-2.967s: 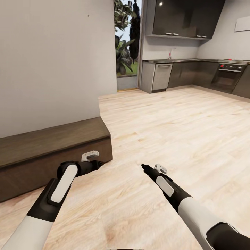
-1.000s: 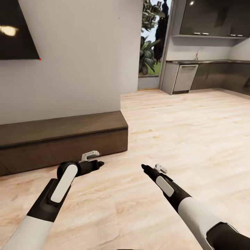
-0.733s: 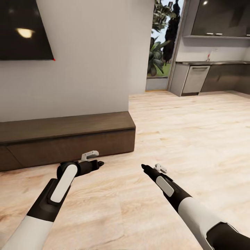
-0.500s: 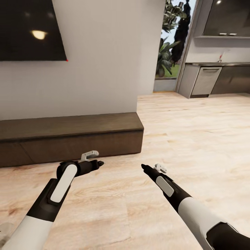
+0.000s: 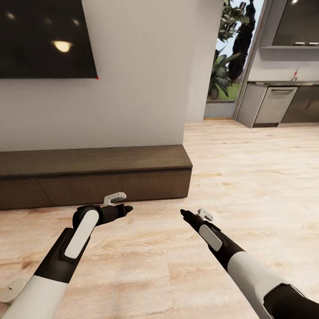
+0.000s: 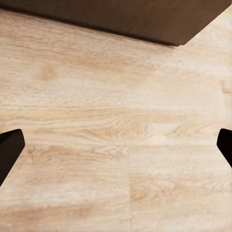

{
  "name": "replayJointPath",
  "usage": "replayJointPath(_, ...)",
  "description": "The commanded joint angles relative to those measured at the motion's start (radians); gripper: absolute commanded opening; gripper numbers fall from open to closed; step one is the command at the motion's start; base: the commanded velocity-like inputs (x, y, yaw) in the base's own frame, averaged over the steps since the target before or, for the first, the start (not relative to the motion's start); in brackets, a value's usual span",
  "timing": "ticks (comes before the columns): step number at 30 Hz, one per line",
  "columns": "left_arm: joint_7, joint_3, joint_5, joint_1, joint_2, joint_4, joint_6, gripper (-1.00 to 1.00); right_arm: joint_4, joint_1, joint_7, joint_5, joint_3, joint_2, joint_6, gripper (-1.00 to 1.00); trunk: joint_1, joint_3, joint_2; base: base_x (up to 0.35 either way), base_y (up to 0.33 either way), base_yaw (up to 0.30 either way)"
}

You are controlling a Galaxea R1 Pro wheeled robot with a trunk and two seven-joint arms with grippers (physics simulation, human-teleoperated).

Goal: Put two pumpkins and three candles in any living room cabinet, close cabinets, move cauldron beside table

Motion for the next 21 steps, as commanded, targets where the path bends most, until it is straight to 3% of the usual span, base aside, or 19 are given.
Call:
replayJointPath(1,0.010,-0.002,0.010,-0.001,0.001,-0.001,0.001,1.00,-0.002,-0.001,-0.008,-0.003,0.005,-0.001,0.002,1.00,0.000,-0.001,0.000,0.000,0.000,0.001)
replayJointPath(8,0.012,-0.002,0.010,-0.001,0.001,-0.001,0.000,1.00,-0.002,-0.001,-0.005,-0.003,0.004,-0.001,0.002,1.00,0.000,-0.001,0.000,0.078,0.000,0.000)
replayJointPath(13,0.011,0.001,0.010,-0.001,0.001,-0.001,0.000,1.00,-0.002,-0.001,0.067,-0.003,0.003,-0.001,0.001,1.00,0.000,-0.001,0.000,0.236,0.000,0.000)
replayJointPath(21,0.011,0.000,0.010,-0.001,0.001,-0.001,-0.001,1.00,-0.001,-0.001,0.077,-0.003,-0.002,-0.001,-0.001,1.00,0.000,-0.001,0.000,0.089,0.000,0.000)
